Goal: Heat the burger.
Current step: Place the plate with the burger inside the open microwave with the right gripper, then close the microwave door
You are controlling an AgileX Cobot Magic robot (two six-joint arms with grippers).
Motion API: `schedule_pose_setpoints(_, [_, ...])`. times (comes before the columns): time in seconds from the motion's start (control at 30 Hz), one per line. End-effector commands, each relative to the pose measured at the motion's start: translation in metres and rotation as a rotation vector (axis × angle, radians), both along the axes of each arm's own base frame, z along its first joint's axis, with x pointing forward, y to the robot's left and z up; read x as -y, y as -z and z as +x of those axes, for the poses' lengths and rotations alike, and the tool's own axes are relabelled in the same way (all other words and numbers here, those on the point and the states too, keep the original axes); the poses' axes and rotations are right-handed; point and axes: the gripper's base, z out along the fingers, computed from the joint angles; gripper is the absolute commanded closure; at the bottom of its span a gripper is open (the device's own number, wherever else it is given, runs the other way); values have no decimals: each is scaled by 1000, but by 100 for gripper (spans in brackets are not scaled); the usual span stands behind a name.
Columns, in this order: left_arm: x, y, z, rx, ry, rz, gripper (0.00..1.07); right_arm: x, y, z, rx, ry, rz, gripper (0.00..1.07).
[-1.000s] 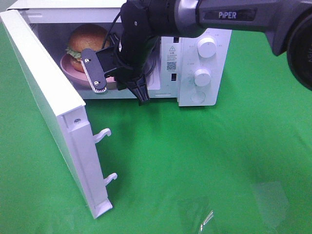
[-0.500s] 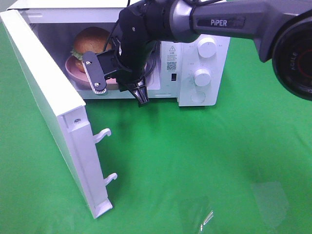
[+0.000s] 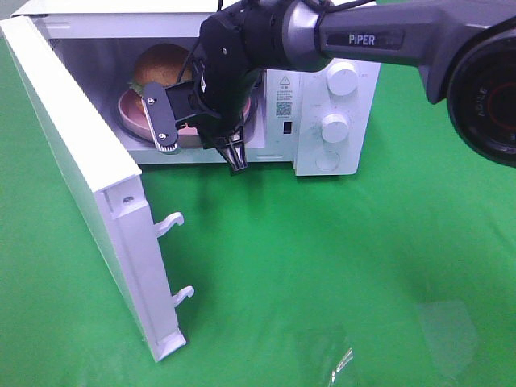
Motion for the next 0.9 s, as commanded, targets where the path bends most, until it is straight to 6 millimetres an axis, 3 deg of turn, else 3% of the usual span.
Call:
schedule_pose_setpoints(0.03, [0, 0, -2, 26, 0, -5, 9, -3, -17, 6, 70, 19, 82, 96])
schedule_pose_setpoints(0.13, [0, 0, -2, 26, 0, -5, 9, -3, -17, 6, 70, 19, 82, 91])
schedule_pose_setpoints(0.3, [0, 0, -2, 26, 0, -5, 9, -4, -19, 4, 70, 20, 86, 68])
schedule_pose_setpoints(0.4, [0, 0, -2, 26, 0, -5, 9, -5, -19, 3, 64, 34, 98, 62])
schedule_pose_setpoints(0.7, [0, 0, -2, 26, 0, -5, 9, -1, -36, -1, 53, 50, 91, 58])
schedule_pose_setpoints(0.9, [0, 0, -2, 26, 0, -5, 9, 1, -40, -15, 39, 35, 80, 58])
